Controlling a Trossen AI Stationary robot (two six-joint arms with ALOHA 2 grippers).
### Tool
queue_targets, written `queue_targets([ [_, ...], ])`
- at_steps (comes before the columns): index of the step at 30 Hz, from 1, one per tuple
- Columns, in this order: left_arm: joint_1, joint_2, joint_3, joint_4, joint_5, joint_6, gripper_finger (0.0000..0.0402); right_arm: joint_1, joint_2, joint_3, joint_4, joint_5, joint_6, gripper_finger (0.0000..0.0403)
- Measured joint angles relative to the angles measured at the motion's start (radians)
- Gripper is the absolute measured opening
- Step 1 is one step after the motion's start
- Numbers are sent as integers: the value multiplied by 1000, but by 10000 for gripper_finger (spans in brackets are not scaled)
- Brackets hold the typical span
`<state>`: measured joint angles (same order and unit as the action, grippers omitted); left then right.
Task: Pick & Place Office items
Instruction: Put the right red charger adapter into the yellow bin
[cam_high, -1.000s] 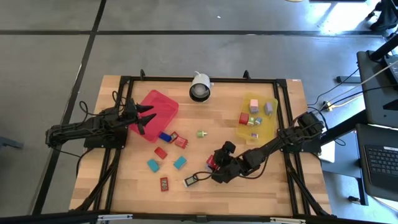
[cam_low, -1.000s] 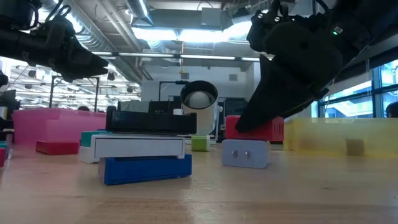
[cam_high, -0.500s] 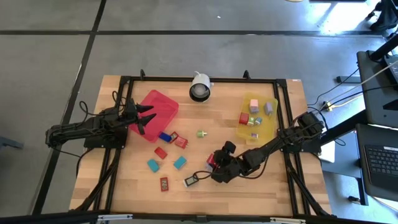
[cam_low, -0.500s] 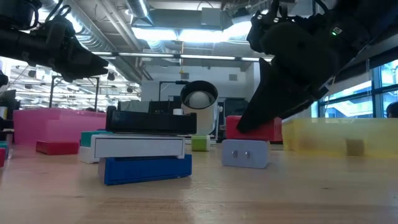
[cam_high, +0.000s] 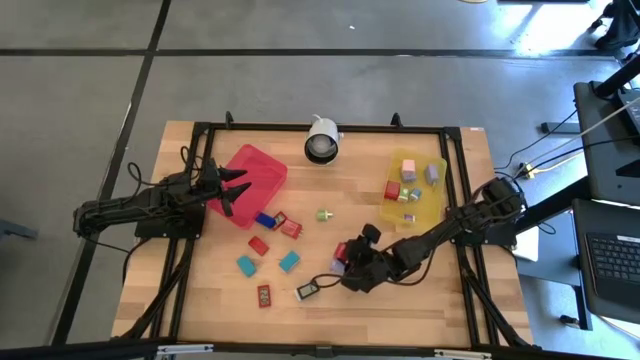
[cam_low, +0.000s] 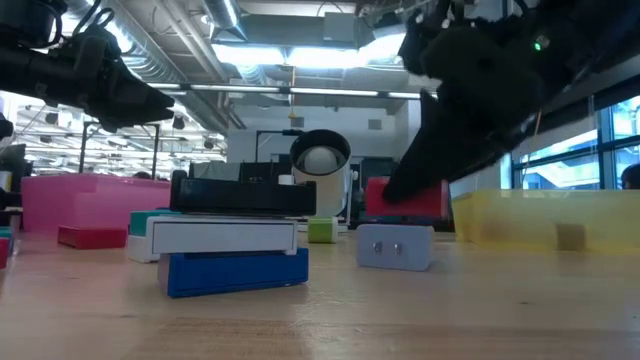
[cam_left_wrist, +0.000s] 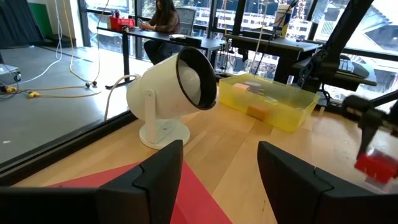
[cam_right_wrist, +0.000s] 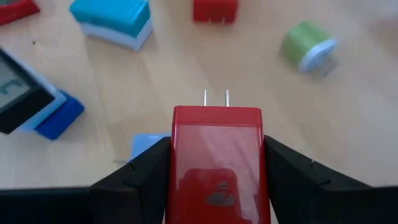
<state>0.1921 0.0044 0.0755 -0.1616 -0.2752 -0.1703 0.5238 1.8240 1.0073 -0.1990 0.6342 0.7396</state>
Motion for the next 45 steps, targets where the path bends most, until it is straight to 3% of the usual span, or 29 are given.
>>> queue_targets([
  [5, 0, 0, 0, 0, 0, 0, 203, -26, -123, 0, -162, 61, -26, 224],
  [9, 0, 0, 0, -1, 0, 0, 205, -68, -253, 0, -411, 105, 2, 217],
  [17, 0, 0, 0, 0, 0, 0, 204, -164, -491, -2, -938, 174, 267, 221],
  [20, 0, 0, 0, 0, 0, 0, 205, -189, -554, -34, -1032, 186, 380, 221],
  [34, 0, 0, 0, 0, 0, 0, 203, -268, -621, -421, -886, 45, 592, 221],
  [45, 0, 0, 0, 0, 0, 0, 203, -268, -621, -525, -699, 14, 612, 223],
])
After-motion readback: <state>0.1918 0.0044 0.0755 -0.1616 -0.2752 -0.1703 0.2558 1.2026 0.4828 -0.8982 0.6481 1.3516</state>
